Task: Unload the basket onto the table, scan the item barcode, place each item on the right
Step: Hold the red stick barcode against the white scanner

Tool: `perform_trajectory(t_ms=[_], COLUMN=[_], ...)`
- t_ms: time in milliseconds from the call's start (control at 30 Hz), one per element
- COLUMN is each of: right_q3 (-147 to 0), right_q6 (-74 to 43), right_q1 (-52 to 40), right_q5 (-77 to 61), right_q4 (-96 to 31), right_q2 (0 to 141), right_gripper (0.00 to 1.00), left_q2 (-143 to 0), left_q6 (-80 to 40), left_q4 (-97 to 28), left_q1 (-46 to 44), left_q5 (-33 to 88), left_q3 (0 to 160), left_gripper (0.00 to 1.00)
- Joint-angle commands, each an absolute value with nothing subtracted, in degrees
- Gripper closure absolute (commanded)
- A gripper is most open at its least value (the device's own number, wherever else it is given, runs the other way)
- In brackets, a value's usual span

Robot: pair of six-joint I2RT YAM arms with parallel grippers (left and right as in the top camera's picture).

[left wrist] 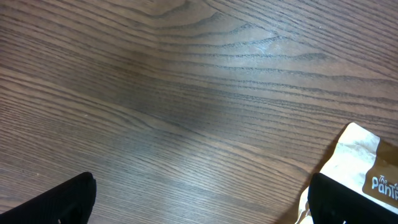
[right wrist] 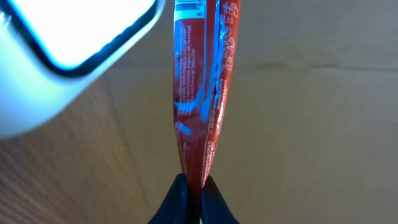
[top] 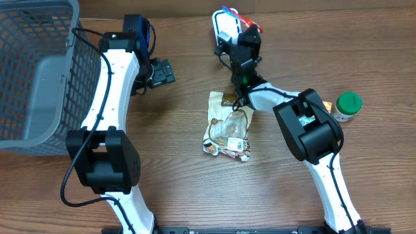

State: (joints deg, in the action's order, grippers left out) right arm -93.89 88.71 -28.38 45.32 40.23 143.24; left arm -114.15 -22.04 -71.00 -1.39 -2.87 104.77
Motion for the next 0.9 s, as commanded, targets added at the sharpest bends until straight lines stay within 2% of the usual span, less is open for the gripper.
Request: perform_trajectory(t_ms=[0, 867], right_q3=[-95.0, -94.9], right_q6=[88.9, 93.5], right_q1=[-28.2, -30.6], right_q5=[44.9, 49.2], right_q4=[40.4, 37.2], right_q2=[145.4, 146.0], right_gripper=[0.96, 0.96], left_q2=[-114.2, -114.2], left_q6=[-21.2, -21.2], left_q4=[-71.1, -71.1], left_q1=[-1.1, -1.1], left_q5=[-3.6, -3.6], left_q3=[105.8, 105.8], left_gripper=[0.00, 0.00])
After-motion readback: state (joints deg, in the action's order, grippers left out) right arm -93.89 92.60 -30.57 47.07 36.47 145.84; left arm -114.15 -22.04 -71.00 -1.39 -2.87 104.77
